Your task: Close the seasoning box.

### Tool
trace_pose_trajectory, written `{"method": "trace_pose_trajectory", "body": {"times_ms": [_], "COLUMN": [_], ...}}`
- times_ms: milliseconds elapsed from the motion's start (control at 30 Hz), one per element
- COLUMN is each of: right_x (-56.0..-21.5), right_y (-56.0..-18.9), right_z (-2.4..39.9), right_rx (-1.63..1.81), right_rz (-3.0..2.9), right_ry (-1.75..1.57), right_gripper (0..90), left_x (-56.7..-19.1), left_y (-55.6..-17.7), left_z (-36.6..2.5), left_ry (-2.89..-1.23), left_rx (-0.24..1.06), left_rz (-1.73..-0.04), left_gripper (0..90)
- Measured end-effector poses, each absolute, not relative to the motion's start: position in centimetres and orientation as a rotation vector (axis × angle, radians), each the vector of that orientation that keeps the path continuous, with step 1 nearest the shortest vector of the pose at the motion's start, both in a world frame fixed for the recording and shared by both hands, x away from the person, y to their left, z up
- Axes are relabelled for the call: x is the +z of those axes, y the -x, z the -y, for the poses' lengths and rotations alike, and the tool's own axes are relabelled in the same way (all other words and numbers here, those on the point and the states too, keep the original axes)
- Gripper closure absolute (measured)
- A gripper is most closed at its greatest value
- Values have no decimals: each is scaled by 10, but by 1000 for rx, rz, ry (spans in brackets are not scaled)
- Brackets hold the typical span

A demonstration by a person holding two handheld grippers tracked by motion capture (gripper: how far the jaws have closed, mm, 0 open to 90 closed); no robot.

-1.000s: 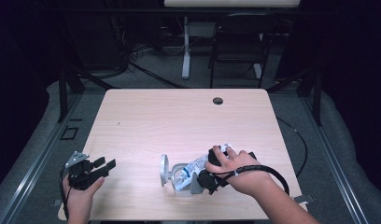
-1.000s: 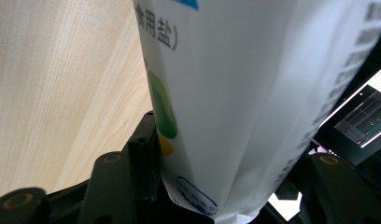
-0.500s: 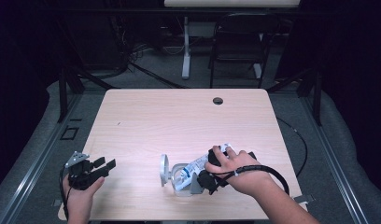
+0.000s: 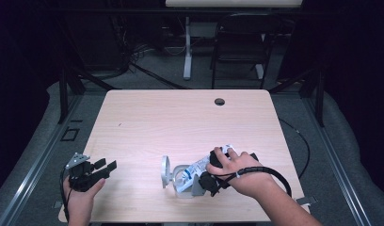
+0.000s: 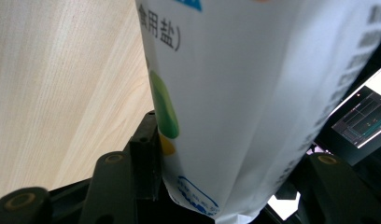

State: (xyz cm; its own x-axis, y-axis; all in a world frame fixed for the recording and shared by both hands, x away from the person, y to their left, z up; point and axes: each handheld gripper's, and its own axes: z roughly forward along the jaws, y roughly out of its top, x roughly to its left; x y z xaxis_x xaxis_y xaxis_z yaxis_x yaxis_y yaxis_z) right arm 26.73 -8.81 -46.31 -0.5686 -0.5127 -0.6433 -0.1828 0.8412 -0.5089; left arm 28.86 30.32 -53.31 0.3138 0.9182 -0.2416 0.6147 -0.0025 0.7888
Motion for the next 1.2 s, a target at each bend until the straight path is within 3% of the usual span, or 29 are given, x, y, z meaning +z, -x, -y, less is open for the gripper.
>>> {"method": "trace_pose_trajectory", "body": {"times_ms": [1200], "right_x": [-463], "right_y": [-268], "right_z": [88], "right_rx": [-499], "right_rz": [-2147], "right_ry": [520], "right_gripper": [485], "left_x": [-533], "left_y": [-289], "left_z": [-303], "left_ry": [-1711], "left_rx": [440], "left_rz": [-1393], "left_gripper": [478]}}
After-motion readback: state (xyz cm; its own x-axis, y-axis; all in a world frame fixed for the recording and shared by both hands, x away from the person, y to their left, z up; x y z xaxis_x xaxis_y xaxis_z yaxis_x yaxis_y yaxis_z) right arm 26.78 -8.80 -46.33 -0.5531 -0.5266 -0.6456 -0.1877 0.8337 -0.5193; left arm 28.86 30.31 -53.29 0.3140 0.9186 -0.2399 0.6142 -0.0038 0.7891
